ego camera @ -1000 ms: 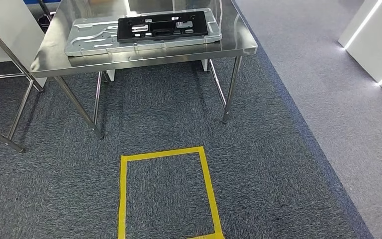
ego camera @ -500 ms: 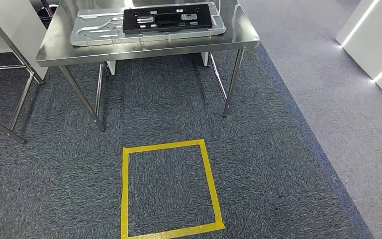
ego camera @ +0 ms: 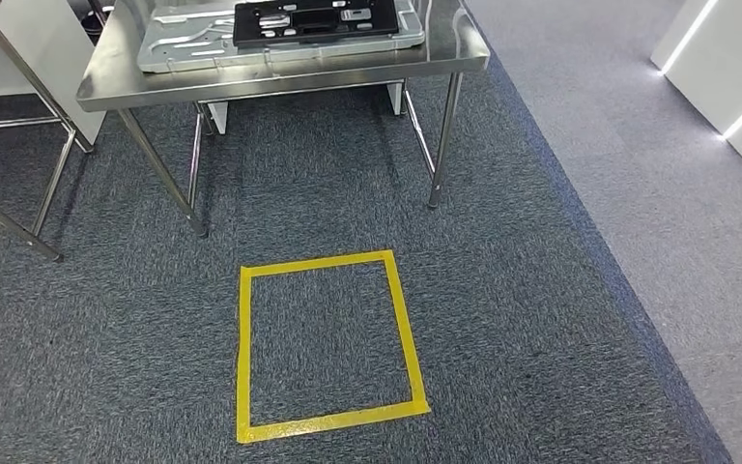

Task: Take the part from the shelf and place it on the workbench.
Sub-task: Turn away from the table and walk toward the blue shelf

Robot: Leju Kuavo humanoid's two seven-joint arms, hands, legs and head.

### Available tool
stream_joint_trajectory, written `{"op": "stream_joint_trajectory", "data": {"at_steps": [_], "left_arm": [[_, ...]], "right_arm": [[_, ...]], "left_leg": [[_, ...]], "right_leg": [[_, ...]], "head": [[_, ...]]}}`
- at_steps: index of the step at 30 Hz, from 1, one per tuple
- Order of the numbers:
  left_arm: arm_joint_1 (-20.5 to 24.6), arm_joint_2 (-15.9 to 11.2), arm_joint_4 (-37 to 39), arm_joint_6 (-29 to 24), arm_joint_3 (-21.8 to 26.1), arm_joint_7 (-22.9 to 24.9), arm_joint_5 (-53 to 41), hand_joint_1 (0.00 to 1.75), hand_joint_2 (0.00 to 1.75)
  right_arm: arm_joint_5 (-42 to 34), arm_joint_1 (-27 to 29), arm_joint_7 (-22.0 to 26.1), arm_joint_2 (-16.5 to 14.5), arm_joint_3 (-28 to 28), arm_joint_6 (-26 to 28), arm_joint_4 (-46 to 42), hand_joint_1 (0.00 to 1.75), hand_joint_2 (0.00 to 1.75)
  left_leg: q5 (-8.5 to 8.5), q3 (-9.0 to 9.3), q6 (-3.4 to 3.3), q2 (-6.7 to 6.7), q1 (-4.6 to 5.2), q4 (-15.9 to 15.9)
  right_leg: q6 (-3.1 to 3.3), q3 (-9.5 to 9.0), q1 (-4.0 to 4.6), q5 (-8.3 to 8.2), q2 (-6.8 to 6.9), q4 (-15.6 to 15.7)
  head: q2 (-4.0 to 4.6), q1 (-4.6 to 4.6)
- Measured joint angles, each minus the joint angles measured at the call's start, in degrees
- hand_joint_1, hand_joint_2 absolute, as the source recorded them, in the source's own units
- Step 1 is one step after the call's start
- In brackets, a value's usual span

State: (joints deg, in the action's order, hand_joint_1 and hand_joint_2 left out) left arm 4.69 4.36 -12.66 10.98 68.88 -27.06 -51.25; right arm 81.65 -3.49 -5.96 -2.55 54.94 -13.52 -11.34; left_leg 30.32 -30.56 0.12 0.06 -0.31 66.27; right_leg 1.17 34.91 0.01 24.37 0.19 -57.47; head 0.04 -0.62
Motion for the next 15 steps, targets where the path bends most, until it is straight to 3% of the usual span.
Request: {"op": "stream_joint_trajectory", "data": {"at_steps": [2, 3, 4, 6, 7, 8, 10, 11, 13, 15], "left_arm": [[0.4, -0.2, 0.0, 0.0, 0.0, 0.0, 0.0, 0.0, 0.0], [0.5, -0.2, 0.0, 0.0, 0.0, 0.0, 0.0, 0.0, 0.0], [0.5, -0.2, 0.0, 0.0, 0.0, 0.0, 0.0, 0.0, 0.0], [0.4, -0.2, 0.0, 0.0, 0.0, 0.0, 0.0, 0.0, 0.0], [0.4, -0.2, 0.1, 0.0, 0.0, 0.0, 0.0, 0.0, 0.0], [0.4, -0.2, 0.1, 0.0, 0.0, 0.0, 0.0, 0.0, 0.0], [0.3, -0.2, 0.1, -0.2, 0.0, 0.2, 0.1, 0.0, 0.0], [0.3, -0.2, 0.1, -0.3, 0.0, 0.4, 0.1, 0.0, 0.0], [0.3, -0.2, 0.1, -0.6, 0.0, 1.2, 0.1, 0.0, 0.0], [0.3, -0.2, 0.1, -0.8, 0.0, 1.9, 0.0, 0.0, 0.0]], "right_arm": [[0.0, 0.0, 0.0, -0.1, 0.0, 0.0, 0.1, 0.0, 0.0], [0.0, 0.0, 0.0, -0.1, 0.0, 0.0, 0.1, 0.0, 0.0], [0.0, 0.0, 0.0, -0.2, 0.0, 0.0, 0.1, 0.0, 0.0], [0.0, 0.1, 0.0, -0.1, 0.0, 0.0, 0.1, 0.0, 0.0], [0.0, 0.1, 0.0, -0.1, 0.0, 0.0, 0.1, 0.0, 0.0], [0.0, 0.1, 0.0, -0.1, 0.1, 0.0, 0.1, 0.0, 0.0], [0.0, 0.2, 0.0, -0.1, 0.1, 0.1, 0.2, 0.0, 0.0], [0.0, 0.2, 0.0, -0.1, 0.1, 0.1, 0.2, 0.0, 0.0], [-0.1, 0.2, -0.1, -0.1, 0.1, 0.1, 0.2, 0.0, 0.0], [-0.5, 0.1, -0.3, -0.1, 0.2, -0.3, 0.2, 0.0, 0.0]], "left_leg": [[0.93, 5.77, -0.43, 0.01, 0.25, -8.2], [1.55, 7.03, -0.63, 0.02, 0.41, -10.4], [1.6, 7.11, -0.85, 0.01, 0.46, -11.3], [0.5, 6.25, -1.48, -0.28, 0.37, -11.6], [-0.15, 5.69, -1.85, -0.43, 0.27, -11.8], [-0.78, 5.01, -2.12, -0.56, 0.21, -11.9], [-1.92, 3.46, -2.38, -0.62, 0.29, -11.8], [-2.5, 2.67, -2.33, -0.68, 0.32, -11.7], [-3.52, 1.07, -2.04, -0.82, 0.28, -11.4], [-4.25, -0.24, -1.59, -0.86, 0.23, -10.9]], "right_leg": [[-0.57, 1.0, 0.06, -0.89, 0.09, -0.6], [-0.92, 1.27, 0.03, -1.41, 0.17, -0.7], [-1.31, 1.46, -0.01, -2.0, 0.23, -0.7], [-1.98, 1.93, -0.26, -1.66, 0.1, -1.1], [-2.25, 2.46, -0.34, 0.03, -0.01, -2.4], [-2.46, 3.26, -0.51, 2.74, -0.09, -4.8], [-2.92, 5.05, -0.72, 7.76, -0.13, -11.7], [-3.14, 5.56, -0.86, 8.41, -0.13, -14.8], [-3.45, 4.43, -1.17, 5.87, -0.11, -16.5], [-3.45, -0.82, -1.46, 3.48, -0.1, -10.7]], "head": [[0.0, 0.03], [0.0, 0.05], [0.0, 0.07], [0.0, 0.07], [0.01, 0.1], [0.01, 0.13], [0.01, 0.18], [0.0, 0.18], [0.0, 0.19], [0.0, 0.19]]}}
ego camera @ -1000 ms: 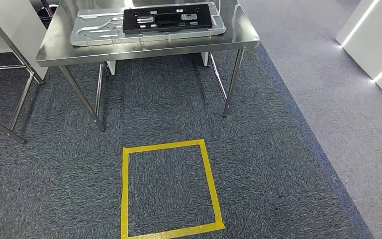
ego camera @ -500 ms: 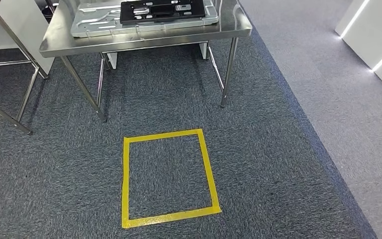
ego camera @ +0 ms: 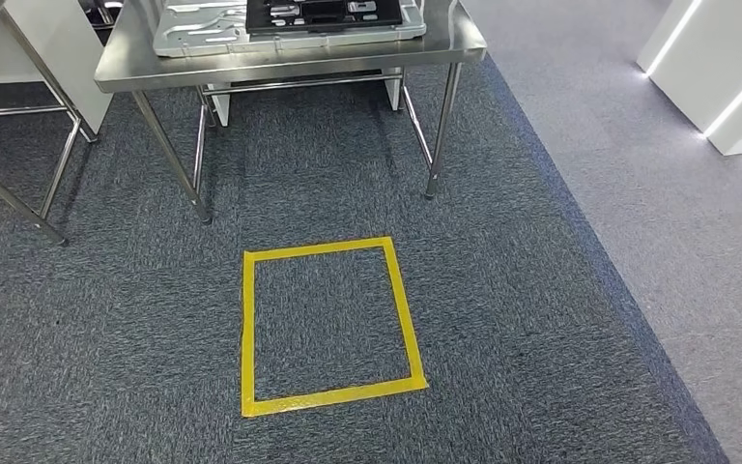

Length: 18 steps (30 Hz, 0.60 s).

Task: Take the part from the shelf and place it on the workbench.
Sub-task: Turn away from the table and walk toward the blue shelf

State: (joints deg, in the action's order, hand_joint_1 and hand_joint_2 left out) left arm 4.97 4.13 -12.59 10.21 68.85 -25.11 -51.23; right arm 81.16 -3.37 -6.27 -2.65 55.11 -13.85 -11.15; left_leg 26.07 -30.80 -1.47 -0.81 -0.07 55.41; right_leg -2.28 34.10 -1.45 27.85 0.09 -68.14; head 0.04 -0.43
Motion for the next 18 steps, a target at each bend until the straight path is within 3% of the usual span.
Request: {"op": "stream_joint_trajectory", "data": {"at_steps": [2, 3, 4, 6, 8, 10, 11, 12, 13, 15, 16, 18], "left_arm": [[0.0, 0.0, 0.0, -0.3, 0.0, 0.5, -0.1, 0.0, 0.0], [0.0, 0.0, 0.0, -0.6, 0.0, 0.8, -0.2, 0.0, 0.0], [0.1, 0.0, 0.0, -0.8, 0.0, 1.1, -0.3, 0.0, 0.0], [0.1, 0.0, 0.0, -1.2, 0.0, 1.6, -0.4, 0.0, 0.87], [0.0, -0.1, 0.0, -1.6, 0.0, 2.0, -0.5, 0.0, 1.75], [-0.2, -0.1, 0.0, -1.8, 0.0, 2.4, -0.6, 0.0, 1.75], [-0.3, -0.1, 0.0, -1.9, 0.0, 2.4, -0.7, 0.0, 1.75], [-0.3, -0.1, 0.0, -1.9, 0.0, 2.4, -0.8, 0.0, 1.75], [-0.3, -0.1, 0.0, -2.0, 0.0, 2.4, -0.9, 0.0, 1.75], [-0.3, -0.1, 0.0, -2.4, 0.0, 2.4, -1.1, 0.0, 1.75], [-0.3, -0.2, 0.0, -2.6, 0.0, 2.5, -1.2, 0.0, 1.75], [-0.3, -0.3, 0.0, -2.8, 0.0, 2.7, -1.5, 0.0, 1.75]], "right_arm": [[-0.6, -0.2, -0.5, 0.0, 0.3, -0.6, 0.0, 0.0, 0.0], [-0.8, -0.2, -0.8, 0.0, 0.6, -0.9, 0.0, 0.0, 0.0], [-1.0, -0.2, -1.0, -0.1, 0.8, -1.1, 0.0, 0.0, 0.0], [-1.4, -0.2, -1.4, -0.2, 1.3, -1.6, 0.0, 0.0, 0.0], [-1.6, 0.0, -1.9, -0.2, 1.7, -2.1, 0.0, 0.0, 0.0], [-1.7, 0.0, -2.5, -0.2, 2.1, -2.4, 0.0, 0.0, 0.0], [-1.9, 0.1, -2.8, -0.2, 2.3, -2.6, 0.0, 0.0, 0.0], [-2.1, 0.1, -3.2, -0.3, 2.5, -2.7, 0.0, 0.0, 0.44], [-2.4, 0.1, -3.5, -0.3, 2.7, -2.7, 0.0, 0.0, 0.87], [-2.9, 0.1, -3.8, -0.4, 3.2, -2.8, 0.0, 0.0, 1.75], [-3.2, 0.1, -3.9, -0.5, 3.5, -2.8, 0.1, 0.0, 1.75], [-3.4, 0.0, -4.2, -0.7, 4.0, -2.9, 0.1, 0.0, 1.75]], "left_leg": [[-0.44, -0.95, 0.59, 0.0, 0.09, 0.8], [-0.67, -1.32, 0.96, 0.0, 0.12, 1.1], [-0.92, -1.58, 1.33, -0.01, 0.1, 1.3], [-0.73, -2.12, 2.04, 0.1, -0.09, 2.0], [2.24, -3.81, 2.47, 0.25, -0.28, 5.9], [6.58, -6.71, 2.7, 0.3, -0.41, 13.5], [7.76, -7.72, 2.78, 0.3, -0.46, 16.6], [7.88, -7.91, 2.82, 0.29, -0.5, 18.0], [6.9, -7.02, 2.78, 0.29, -0.51, 17.1], [3.58, -2.91, 2.42, 0.31, -0.49, 10.3], [2.5, -0.73, 2.15, 0.32, -0.38, 6.6], [2.03, 1.41, 1.62, 0.34, -0.11, 2.5]], "right_leg": [[0.46, -5.86, 0.08, 1.09, -0.02, 8.3], [0.82, -7.38, 0.22, 1.99, -0.05, 10.8], [1.23, -7.68, 0.39, 2.49, -0.07, 11.8], [2.19, -7.28, 0.37, 2.25, 0.02, 12.1], [3.12, -6.86, 0.35, 1.7, 0.23, 12.3], [3.67, -6.24, 0.66, 1.31, 0.4, 12.2], [3.8, -5.94, 0.82, 1.14, 0.44, 12.1], [3.85, -5.68, 0.95, 1.03, 0.45, 12.0], [3.85, -5.5, 1.04, 0.96, 0.42, 11.9], [3.74, -5.29, 1.11, 0.98, 0.36, 11.4], [3.59, -5.14, 1.17, 1.01, 0.34, 11.2], [3.07, -4.84, 1.27, 0.96, 0.34, 10.9]], "head": [[0.0, -0.03], [0.0, -0.06], [0.0, -0.08], [0.0, -0.09], [0.0, -0.16], [0.0, -0.23], [0.01, -0.22], [0.01, -0.22], [0.01, -0.22], [0.01, -0.22], [0.0, -0.21], [0.0, -0.2]]}}
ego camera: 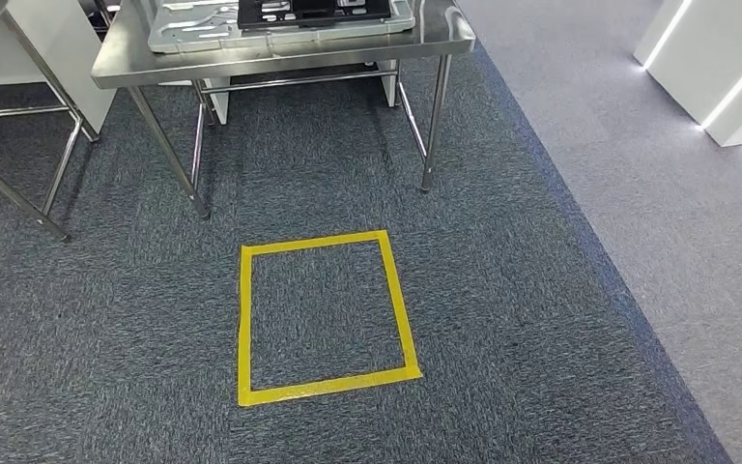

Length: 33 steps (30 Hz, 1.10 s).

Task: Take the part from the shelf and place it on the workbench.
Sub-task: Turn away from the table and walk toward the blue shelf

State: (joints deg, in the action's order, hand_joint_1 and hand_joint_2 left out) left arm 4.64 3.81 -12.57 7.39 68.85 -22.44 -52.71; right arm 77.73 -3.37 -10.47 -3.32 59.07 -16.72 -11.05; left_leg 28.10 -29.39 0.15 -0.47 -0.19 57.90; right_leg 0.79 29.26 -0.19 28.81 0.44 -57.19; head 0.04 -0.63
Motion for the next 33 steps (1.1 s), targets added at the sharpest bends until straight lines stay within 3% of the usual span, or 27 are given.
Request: {"op": "stream_joint_trajectory", "data": {"at_steps": [3, 4, 7, 8, 9, 10, 11, 12, 14, 15, 19, 21, 23, 24, 25, 26, 28, 29, 30, 33], "left_arm": [[0.0, -0.1, 0.0, 0.0, 0.0, 0.3, -0.1, 0.0, 1.75], [0.0, -0.1, 0.0, 0.0, 0.0, 0.3, -0.2, 0.0, 1.75], [0.0, -0.1, 0.0, 0.0, -0.1, 0.4, -0.2, 0.0, 1.75], [0.0, -0.2, 0.0, 0.0, -0.1, 0.4, -0.2, 0.0, 1.75], [0.0, -0.2, 0.0, 0.0, -0.1, 0.4, -0.2, 0.0, 1.75], [0.0, -0.2, 0.0, 0.0, -0.1, 0.4, -0.2, 0.0, 1.75], [0.0, -0.2, 0.0, 0.0, -0.1, 0.5, -0.2, 0.0, 1.75], [0.0, -0.2, 0.0, 0.0, -0.1, 0.5, -0.2, 0.0, 1.75], [0.0, -0.2, 0.0, 0.0, -0.1, 0.5, -0.2, 0.0, 1.75], [0.0, -0.2, 0.0, 0.0, -0.1, 0.5, -0.2, 0.0, 1.75], [0.1, -0.2, 0.0, 0.0, -0.3, 0.5, -0.3, 0.0, 1.75], [0.0, -0.3, 0.1, 0.0, -0.4, 0.5, -0.3, 0.0, 1.75], [0.0, -0.2, 0.1, 0.0, -0.4, 0.5, -0.3, 0.0, 1.75], [-0.1, -0.2, 0.1, 0.0, -0.4, 0.5, -0.3, 0.0, 1.75], [-0.1, -0.2, 0.1, 0.0, -0.4, 0.5, -0.3, 0.0, 1.75], [-0.1, -0.3, 0.1, 0.0, -0.4, 0.5, -0.3, 0.0, 1.75], [-0.1, -0.3, 0.1, 0.0, -0.4, 0.5, -0.3, 0.0, 1.75], [-0.1, -0.3, 0.1, 0.0, -0.4, 0.5, -0.3, 0.0, 1.75], [0.0, -0.3, 0.1, 0.0, -0.4, 0.5, -0.3, 0.0, 1.75], [-0.1, -0.4, 0.1, 0.0, -0.5, 0.5, -0.3, 0.0, 1.75]], "right_arm": [[0.0, -0.1, -0.4, -0.1, 0.2, 0.0, 0.0, 0.0, 1.75], [0.0, -0.1, -0.5, -0.1, 0.3, 0.0, 0.0, 0.0, 1.75], [0.0, 0.0, -0.5, -0.1, 0.5, 0.0, 0.0, 0.0, 1.75], [0.0, 0.0, -0.5, -0.1, 0.6, 0.0, 0.1, 0.0, 1.75], [0.0, 0.1, -0.5, -0.1, 0.6, 0.0, 0.1, 0.0, 1.75], [0.0, 0.1, -0.5, -0.1, 0.7, 0.0, 0.1, 0.0, 1.75], [0.0, 0.1, -0.5, -0.1, 0.7, 0.0, 0.1, 0.0, 1.75], [0.0, 0.1, -0.5, -0.1, 0.8, 0.0, 0.1, 0.0, 1.75], [-0.1, 0.0, -0.5, -0.1, 0.9, 0.0, 0.1, 0.0, 1.75], [-0.1, 0.0, -0.5, -0.1, 0.9, 0.0, 0.1, 0.0, 1.75], [-0.1, 0.1, -0.5, -0.1, 1.0, 0.0, 0.1, 0.0, 1.75], [-0.1, 0.0, -0.5, -0.1, 1.0, 0.0, 0.1, 0.0, 1.75], [-0.1, 0.1, -0.5, -0.1, 1.0, 0.0, 0.1, 0.0, 1.75], [-0.1, 0.1, -0.5, -0.1, 1.1, 0.0, 0.1, 0.0, 1.75], [-0.1, 0.1, -0.5, -0.1, 1.1, 0.0, 0.1, 0.0, 1.75], [-0.1, 0.1, -0.5, -0.1, 1.1, 0.0, 0.1, 0.0, 1.75], [-0.1, 0.0, -0.5, -0.2, 1.1, 0.0, 0.1, 0.0, 1.75], [-0.1, 0.0, -0.5, -0.2, 1.1, 0.0, 0.1, 0.0, 1.75], [-0.1, 0.0, -0.5, -0.2, 1.1, 0.0, 0.1, 0.0, 1.75], [-0.1, 0.0, -0.5, -0.3, 1.1, 0.0, 0.1, 0.0, 1.75]], "left_leg": [[-0.09, 0.07, -0.81, 0.01, -0.1, -1.3], [-0.34, 0.07, -1.14, -0.02, -0.25, -1.6], [-0.76, -0.18, -1.75, -0.12, -0.33, -1.9], [-0.78, -0.29, -1.79, -0.13, -0.28, -1.8], [-0.78, -0.35, -1.79, -0.14, -0.27, -1.8], [-0.75, -0.35, -1.74, -0.11, -0.3, -1.7], [-0.68, -0.32, -1.64, -0.09, -0.34, -1.5], [-0.56, -0.3, -1.45, -0.06, -0.39, -1.3], [-0.24, -0.49, -0.82, -0.04, -0.22, -0.8], [-0.15, -0.63, -0.47, -0.04, -0.12, -0.6], [0.69, -1.2, 0.86, -0.02, -0.32, 0.4], [3.78, -3.4, 1.24, 0.03, -0.48, 5.4], [7.29, -6.92, 1.44, 0.04, -0.51, 13.1], [7.86, -8.03, 1.46, 0.04, -0.51, 15.6], [7.34, -8.22, 1.42, 0.04, -0.51, 16.0], [5.74, -7.27, 1.28, 0.04, -0.5, 14.0], [1.9, -3.55, 0.72, 0.04, -0.4, 6.2], [0.77, -2.02, 0.42, 0.04, -0.27, 2.9], [0.3, -1.16, 0.14, 0.04, -0.12, 0.8], [0.08, -0.88, -0.65, 0.03, -0.02, -0.5]], "right_leg": [[-1.01, 0.29, 0.06, 0.06, 0.02, -0.3], [-1.31, 0.76, 0.03, 0.83, -0.04, -1.3], [-1.91, 5.41, -0.29, 5.98, -0.22, -10.8], [-2.06, 7.11, -0.43, 7.17, -0.22, -14.1], [-2.19, 8.03, -0.58, 7.25, -0.21, -15.9], [-2.29, 7.9, -0.74, 6.17, -0.21, -15.4], [-2.35, 6.77, -0.9, 4.23, -0.2, -12.9], [-2.37, 4.99, -1.06, 2.02, -0.2, -9.1], [-2.16, 2.22, -1.03, -0.4, -0.24, -2.7], [-1.96, 1.75, -0.92, -0.63, -0.28, -1.4], [-0.52, 1.95, -0.79, -0.83, -0.38, -0.9], [0.13, 2.03, -0.81, -1.04, -0.3, -0.7], [0.43, 2.2, -0.61, -1.08, -0.28, -0.8], [0.48, 2.24, -0.51, -1.08, -0.3, -0.8], [0.5, 2.24, -0.43, -1.08, -0.33, -0.9], [0.48, 2.18, -0.38, -1.06, -0.37, -0.9], [0.34, 2.06, -0.27, -0.96, -0.42, -1.1], [0.15, 2.08, -0.2, -0.91, -0.43, -1.2], [-0.09, 2.13, -0.15, -0.88, -0.42, -1.2], [-1.07, 2.14, -0.21, -0.96, -0.36, -1.1]], "head": [[0.0, 0.04], [0.0, 0.08], [0.0, 0.18], [0.0, 0.18], [0.0, 0.18], [0.0, 0.18], [0.01, 0.19], [0.01, 0.2], [0.01, 0.17], [0.0, 0.14], [0.0, 0.09], [0.0, 0.06], [0.0, 0.04], [0.0, 0.04], [0.0, 0.04], [0.0, 0.04], [0.0, 0.04], [0.0, 0.06], [0.0, 0.08], [0.0, 0.12]]}}
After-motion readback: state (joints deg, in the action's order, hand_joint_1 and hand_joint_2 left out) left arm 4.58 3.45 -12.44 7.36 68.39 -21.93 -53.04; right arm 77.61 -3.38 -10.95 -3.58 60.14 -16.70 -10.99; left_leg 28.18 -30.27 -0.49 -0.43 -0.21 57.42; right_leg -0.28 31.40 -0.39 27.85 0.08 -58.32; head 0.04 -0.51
